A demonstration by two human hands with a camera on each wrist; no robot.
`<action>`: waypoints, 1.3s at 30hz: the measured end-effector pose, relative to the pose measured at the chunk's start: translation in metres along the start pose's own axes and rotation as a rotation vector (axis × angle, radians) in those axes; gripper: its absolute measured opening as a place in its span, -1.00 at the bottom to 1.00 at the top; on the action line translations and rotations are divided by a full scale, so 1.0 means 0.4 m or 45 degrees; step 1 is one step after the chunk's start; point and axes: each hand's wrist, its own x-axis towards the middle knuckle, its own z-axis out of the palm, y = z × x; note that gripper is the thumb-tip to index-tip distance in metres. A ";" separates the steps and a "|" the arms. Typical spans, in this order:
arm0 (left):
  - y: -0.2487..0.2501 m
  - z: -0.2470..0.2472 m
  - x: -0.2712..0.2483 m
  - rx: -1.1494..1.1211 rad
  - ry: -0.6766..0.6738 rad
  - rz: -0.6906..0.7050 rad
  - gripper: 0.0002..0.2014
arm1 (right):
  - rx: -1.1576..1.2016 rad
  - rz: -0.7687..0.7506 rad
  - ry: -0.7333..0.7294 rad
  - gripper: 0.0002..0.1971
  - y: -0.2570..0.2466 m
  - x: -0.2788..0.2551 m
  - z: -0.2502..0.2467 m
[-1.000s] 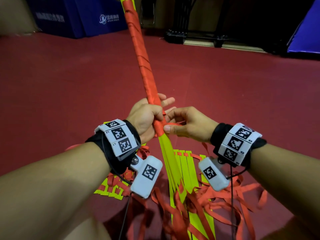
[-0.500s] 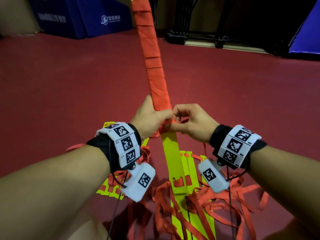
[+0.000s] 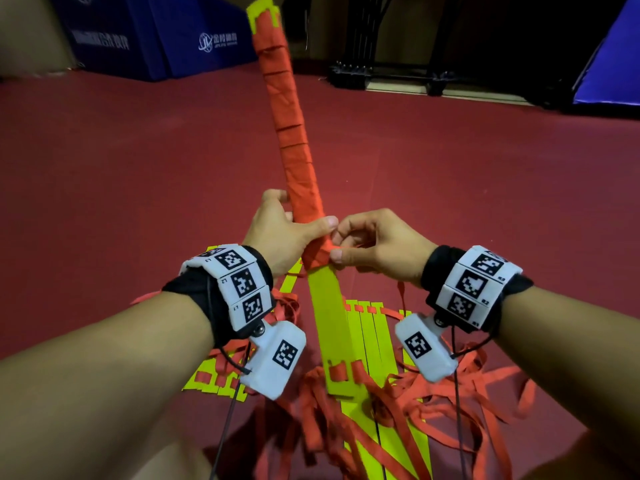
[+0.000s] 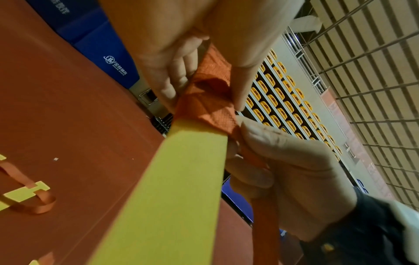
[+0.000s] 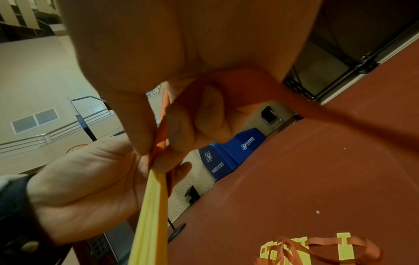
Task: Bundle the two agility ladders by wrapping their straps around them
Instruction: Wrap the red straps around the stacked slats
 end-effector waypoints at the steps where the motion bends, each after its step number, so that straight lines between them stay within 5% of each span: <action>1: -0.001 -0.001 0.003 -0.009 0.001 -0.013 -0.24 | 0.019 0.011 -0.017 -0.89 -0.002 -0.003 -0.001; 11: 0.024 0.036 -0.009 -0.369 -0.155 -0.029 -0.75 | -0.001 -0.068 -0.034 -0.92 -0.021 -0.012 0.011; 23: 0.031 0.020 0.019 -0.471 -0.003 0.006 -0.81 | -0.297 0.100 0.095 -0.80 0.025 0.005 -0.025; 26: 0.040 0.016 0.010 -0.567 -0.014 -0.037 -0.75 | -0.232 0.074 0.039 -0.86 0.011 -0.001 -0.019; 32: 0.057 0.001 -0.002 -0.703 -0.071 -0.054 -0.69 | 0.032 0.010 -0.069 -0.69 0.001 -0.006 -0.003; 39: 0.067 -0.001 -0.009 -0.773 -0.096 -0.085 -0.70 | -0.186 -0.149 0.050 -0.86 -0.016 -0.006 0.002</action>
